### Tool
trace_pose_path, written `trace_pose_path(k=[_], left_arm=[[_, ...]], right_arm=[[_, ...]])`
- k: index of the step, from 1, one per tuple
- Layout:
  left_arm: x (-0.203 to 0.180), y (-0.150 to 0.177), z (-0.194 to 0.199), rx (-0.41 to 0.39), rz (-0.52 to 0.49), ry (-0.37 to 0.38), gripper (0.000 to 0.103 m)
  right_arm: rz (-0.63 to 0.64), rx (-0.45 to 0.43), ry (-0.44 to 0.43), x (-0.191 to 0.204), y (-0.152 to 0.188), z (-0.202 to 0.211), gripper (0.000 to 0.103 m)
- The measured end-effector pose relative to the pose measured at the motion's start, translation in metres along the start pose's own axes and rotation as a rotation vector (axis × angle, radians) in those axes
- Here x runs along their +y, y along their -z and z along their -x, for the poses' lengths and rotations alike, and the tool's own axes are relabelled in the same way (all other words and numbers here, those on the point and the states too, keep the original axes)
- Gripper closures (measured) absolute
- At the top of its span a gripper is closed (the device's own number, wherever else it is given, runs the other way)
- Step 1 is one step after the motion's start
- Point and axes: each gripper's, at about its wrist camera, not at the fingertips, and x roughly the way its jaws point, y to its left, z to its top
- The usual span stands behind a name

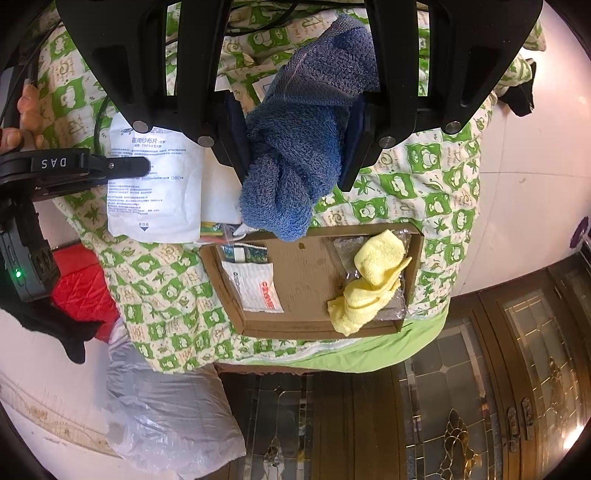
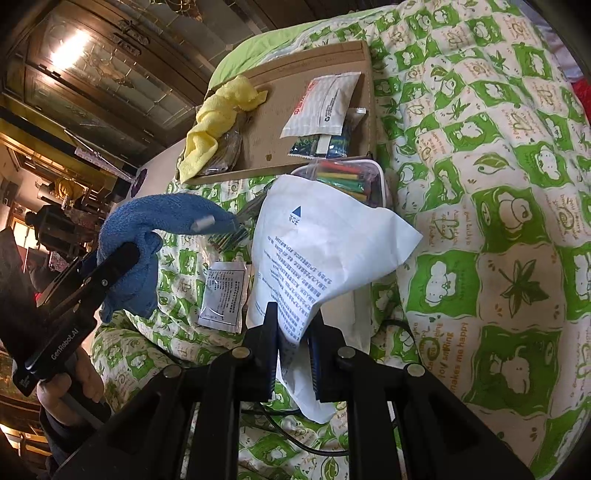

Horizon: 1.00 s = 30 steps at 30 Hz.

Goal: Organize soft objects
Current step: 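Lift the blue towel with the left gripper while the right lifts the white bag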

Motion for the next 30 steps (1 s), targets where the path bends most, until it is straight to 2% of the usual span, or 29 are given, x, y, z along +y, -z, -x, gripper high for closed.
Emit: trace_pose_path(k=[14, 23, 30], left_arm=[[0.003, -0.027, 0.004, -0.021, -0.005, -0.011, 0.059], [0.0, -0.04, -0.008, -0.012, -0.022, -0.021, 0.059], [0.0, -0.045, -0.024, 0.012, -0.025, -0.032, 0.059]], right_arm=[[0.021, -0.015, -0.006, 0.006, -0.013, 0.008, 0.09], [0.006, 0.015, -0.043, 0.001, -0.027, 0.009, 0.09], [0.016, 0.028, -0.022, -0.004, -0.038, 0.002, 0.09]])
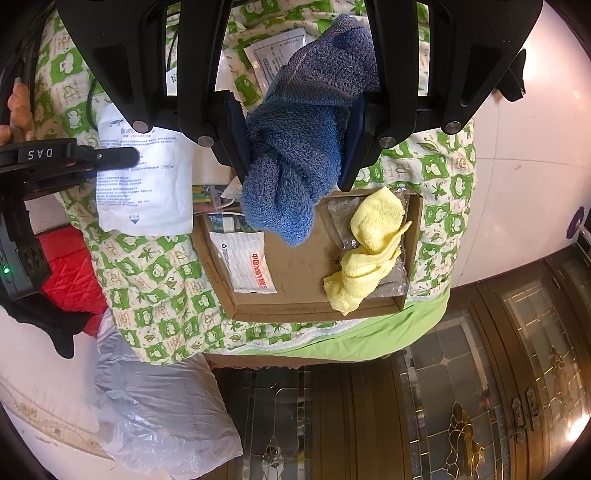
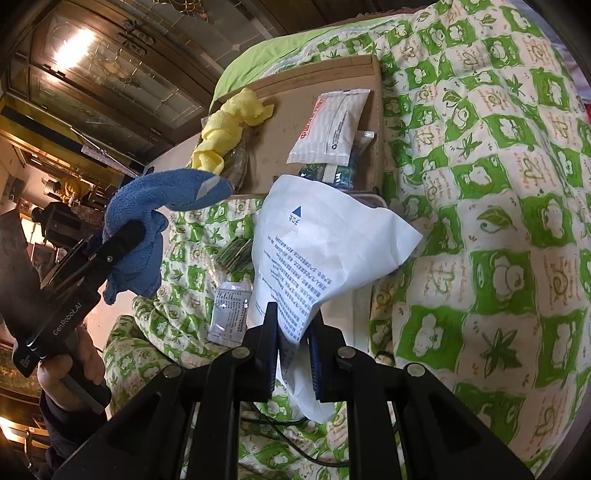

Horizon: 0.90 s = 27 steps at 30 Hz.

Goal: Organize soft objects
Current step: 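Lift the blue towel with the left gripper while the right lifts the white bag, then carry the blue towel and white bag into the tray and open both grippers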

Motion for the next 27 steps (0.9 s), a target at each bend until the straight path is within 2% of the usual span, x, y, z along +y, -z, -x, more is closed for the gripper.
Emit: trace_pose_path(k=[10, 27], left_arm=[[0.006, -0.015, -0.018, 0.008, 0.002, -0.01, 0.059], [0.013, -0.049, -0.051, 0.011, 0.033, -0.016, 0.059]], right_arm=[[0.029, 0.015, 0.052, -0.007, -0.033, -0.004, 0.09], [0.049, -0.019, 0.048, 0.001, -0.078, -0.003, 0.09]])
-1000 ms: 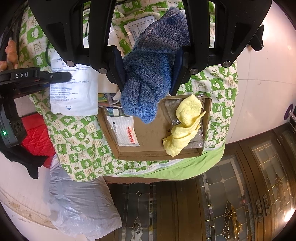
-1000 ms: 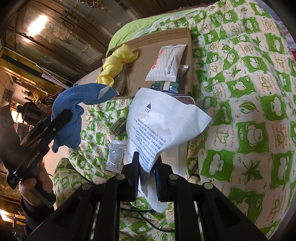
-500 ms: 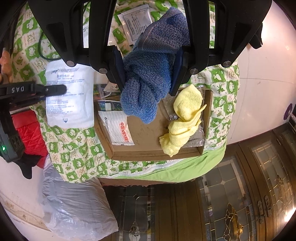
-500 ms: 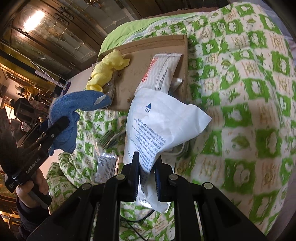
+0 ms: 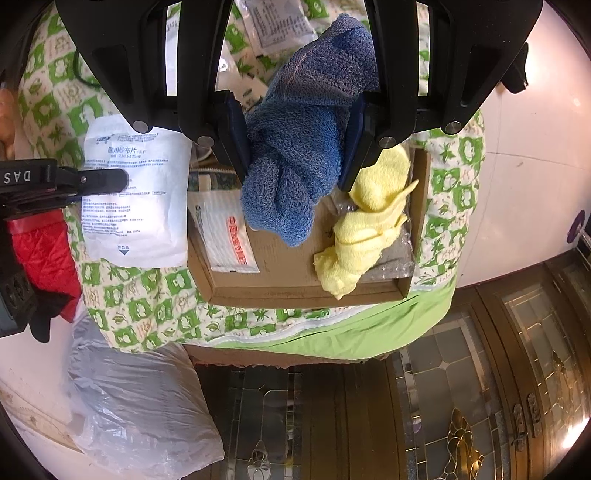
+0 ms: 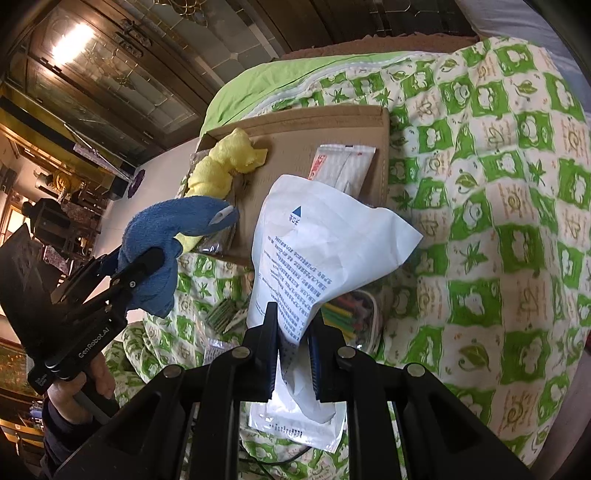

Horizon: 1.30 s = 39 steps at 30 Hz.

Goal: Organize soft objects
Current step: 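Carry the blue towel and white bag into the tray and open both grippers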

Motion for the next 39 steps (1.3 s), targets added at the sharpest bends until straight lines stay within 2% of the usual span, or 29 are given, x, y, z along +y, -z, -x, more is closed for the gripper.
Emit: trace_pose_path(k=[12, 20, 27, 36, 39], left_arm=[[0.01, -0.015, -0.042, 0.025, 0.041, 0.025, 0.059], [0.01, -0.011, -0.088, 0.072, 0.028, 0.012, 0.059], [0.02, -0.006, -0.108, 0.086, 0.029, -0.008, 0.059], [0.028, -0.01, -0.123, 0.092, 0.11, 0.016, 0.057], [0.029, -0.009, -0.119, 0.087, 0.114, 0.015, 0.055]], right_arm=[[-0.054, -0.03, 0.006, -0.009, -0.048, -0.012, 0.09], [-0.073, 0.005, 0.023, -0.01, -0.082, -0.057, 0.09], [-0.088, 0.071, 0.022, -0.013, -0.088, -0.096, 0.09], [-0.104, 0.079, 0.016, -0.006, -0.09, -0.108, 0.09], [-0.107, 0.064, 0.006, -0.007, -0.091, -0.105, 0.086]])
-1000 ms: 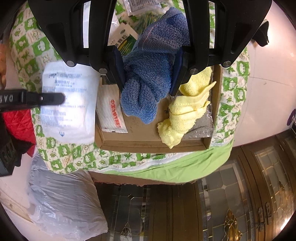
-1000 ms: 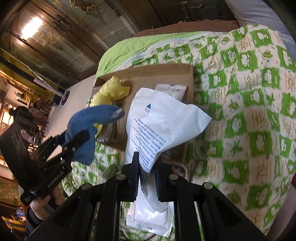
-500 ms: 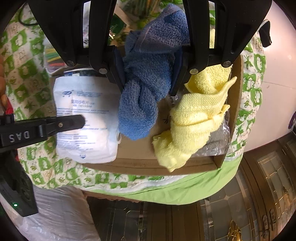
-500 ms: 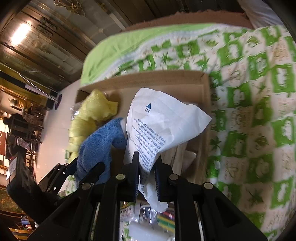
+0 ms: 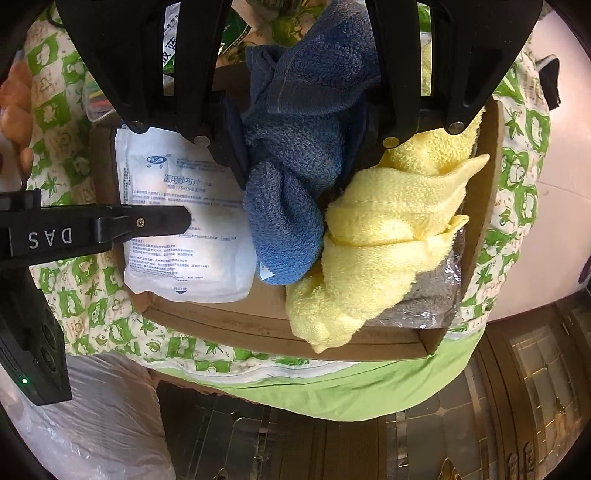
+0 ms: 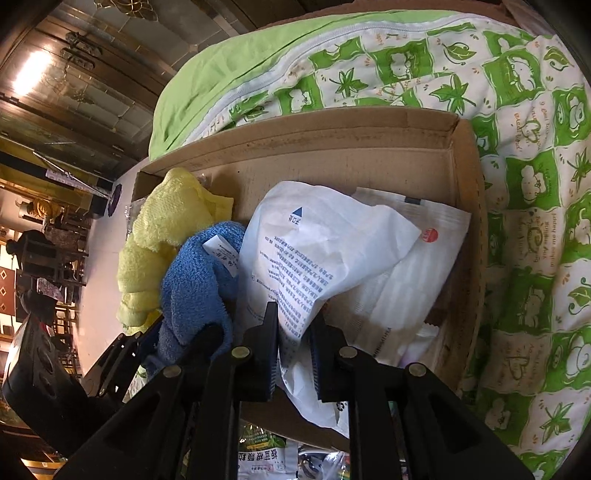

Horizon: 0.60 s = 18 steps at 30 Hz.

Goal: Organize soft objects
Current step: 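Carry the blue towel and white bag into the tray and open both grippers, then grasp the white foam block with the right gripper while the left returns to the quilt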

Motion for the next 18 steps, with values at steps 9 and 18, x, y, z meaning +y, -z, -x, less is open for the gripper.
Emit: trace_pose_path(k=[9, 18], left_arm=[[-0.008, 0.004, 0.028, -0.028, -0.059, -0.034, 0.046], [-0.022, 0.039, 0.075, -0.065, -0.14, -0.103, 0.045]], right_arm=[[-0.043, -0.076, 0.022, -0.012, 0.004, 0.021, 0.051], [-0.056, -0.107, 0.062, -0.014, 0.056, 0.063, 0.037]])
